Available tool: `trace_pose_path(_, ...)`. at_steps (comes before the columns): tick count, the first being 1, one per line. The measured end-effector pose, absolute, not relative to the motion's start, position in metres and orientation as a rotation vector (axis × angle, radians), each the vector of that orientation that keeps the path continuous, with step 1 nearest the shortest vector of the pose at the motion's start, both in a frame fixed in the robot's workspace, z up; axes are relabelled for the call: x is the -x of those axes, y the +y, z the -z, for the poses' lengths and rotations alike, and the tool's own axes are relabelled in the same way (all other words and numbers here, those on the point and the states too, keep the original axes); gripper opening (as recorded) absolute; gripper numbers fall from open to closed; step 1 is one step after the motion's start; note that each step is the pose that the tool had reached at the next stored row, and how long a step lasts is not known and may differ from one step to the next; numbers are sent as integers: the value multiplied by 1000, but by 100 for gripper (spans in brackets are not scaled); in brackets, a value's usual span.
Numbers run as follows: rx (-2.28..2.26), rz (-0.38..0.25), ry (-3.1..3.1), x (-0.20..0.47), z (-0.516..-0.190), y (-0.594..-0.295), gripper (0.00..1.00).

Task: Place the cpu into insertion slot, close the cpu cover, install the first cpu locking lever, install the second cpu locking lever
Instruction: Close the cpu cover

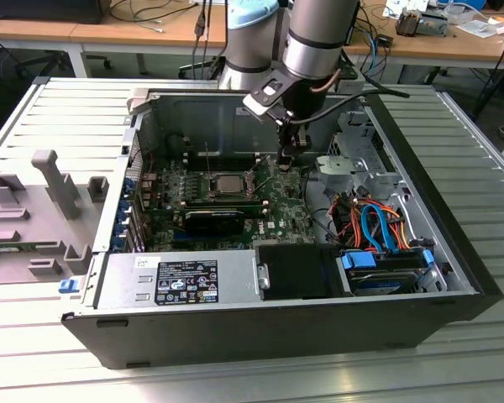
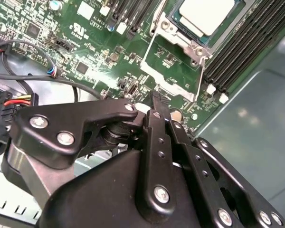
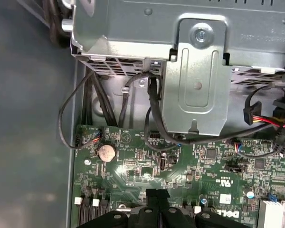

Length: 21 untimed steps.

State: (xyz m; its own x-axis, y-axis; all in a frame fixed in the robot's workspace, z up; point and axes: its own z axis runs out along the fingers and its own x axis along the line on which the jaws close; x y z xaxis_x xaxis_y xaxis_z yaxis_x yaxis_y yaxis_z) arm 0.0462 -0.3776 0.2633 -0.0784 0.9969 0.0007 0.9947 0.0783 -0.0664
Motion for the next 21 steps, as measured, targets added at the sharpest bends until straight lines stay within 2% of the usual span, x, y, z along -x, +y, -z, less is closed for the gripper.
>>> trace_pose_path(6, 2093, -73, -2265, -43, -255, -376, 11)
trace_pose_path(21, 2088, -59, -2270, 13, -253, -377, 11)
